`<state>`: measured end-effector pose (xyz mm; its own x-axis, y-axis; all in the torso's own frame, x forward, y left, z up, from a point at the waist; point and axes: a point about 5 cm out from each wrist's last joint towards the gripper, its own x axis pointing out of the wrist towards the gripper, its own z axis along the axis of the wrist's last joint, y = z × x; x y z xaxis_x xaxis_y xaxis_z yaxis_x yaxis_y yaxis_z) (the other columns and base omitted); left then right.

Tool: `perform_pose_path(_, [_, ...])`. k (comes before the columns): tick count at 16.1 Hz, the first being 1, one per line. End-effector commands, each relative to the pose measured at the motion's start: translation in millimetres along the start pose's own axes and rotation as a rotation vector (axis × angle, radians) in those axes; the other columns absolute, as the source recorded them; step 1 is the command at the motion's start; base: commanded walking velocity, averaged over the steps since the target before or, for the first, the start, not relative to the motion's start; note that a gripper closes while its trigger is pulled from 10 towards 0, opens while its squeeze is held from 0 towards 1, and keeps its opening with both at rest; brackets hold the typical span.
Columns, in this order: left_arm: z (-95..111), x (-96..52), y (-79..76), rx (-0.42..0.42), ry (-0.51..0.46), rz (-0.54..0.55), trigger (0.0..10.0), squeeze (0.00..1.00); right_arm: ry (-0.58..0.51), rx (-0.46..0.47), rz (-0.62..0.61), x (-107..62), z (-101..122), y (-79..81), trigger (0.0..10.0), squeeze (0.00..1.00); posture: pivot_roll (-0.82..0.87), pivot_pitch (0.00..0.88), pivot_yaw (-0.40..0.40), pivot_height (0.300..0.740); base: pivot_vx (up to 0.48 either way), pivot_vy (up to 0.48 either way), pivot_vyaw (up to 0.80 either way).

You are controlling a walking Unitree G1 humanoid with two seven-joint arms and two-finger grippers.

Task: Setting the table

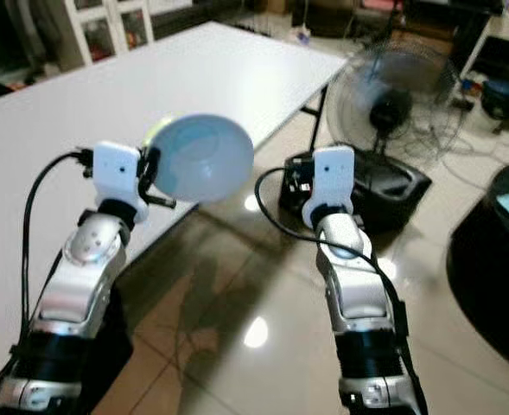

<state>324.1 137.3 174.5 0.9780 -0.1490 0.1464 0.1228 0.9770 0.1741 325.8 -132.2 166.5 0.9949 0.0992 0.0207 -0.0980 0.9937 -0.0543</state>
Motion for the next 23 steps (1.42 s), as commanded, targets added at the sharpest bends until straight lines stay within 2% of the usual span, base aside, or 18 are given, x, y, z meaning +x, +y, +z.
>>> perform_pose_path(1, [8.3,0.2,10.5,0.013,-0.039,0.039,10.0,0.0,-0.018,0.007,0.03,1.1,4.9,8.0,10.0,0.0,0.0,0.0,-0.01,0.74,0.461,0.0,0.0])
perform_pose_path(4, [8.3,0.6,11.0,0.014,-0.038,0.048,10.0,0.0,-0.023,0.002,0.035,1.0,6.0,8.1,10.0,0.0,0.0,0.0,-0.011,0.74,0.463,0.0,0.0])
perform_pose_path(8, [8.4,2.2,15.7,0.025,-0.033,0.077,10.0,0.0,-0.031,-0.066,0.066,1.3,7.1,12.6,10.0,0.0,0.0,0.0,-0.013,0.74,0.462,0.0,0.11])
perform_pose_path(12, [9.0,3.7,17.1,0.026,-0.034,0.084,10.0,0.0,-0.034,-0.064,0.067,3.0,8.0,12.9,10.0,0.0,0.0,0.0,-0.014,0.74,0.463,0.0,0.71])
perform_pose_path(13, [9.2,3.7,17.2,0.026,-0.035,0.085,10.0,0.0,-0.037,-0.041,0.062,2.5,7.8,12.5,10.0,0.0,0.0,0.0,-0.014,0.74,0.465,0.0,0.0])
perform_pose_path(23, [10.4,9.7,16.1,-0.014,-0.024,0.075,10.0,0.0,-0.049,-0.018,0.067,0.4,9.7,6.9,10.0,0.0,0.0,0.0,0.004,0.74,0.462,0.0,0.0])
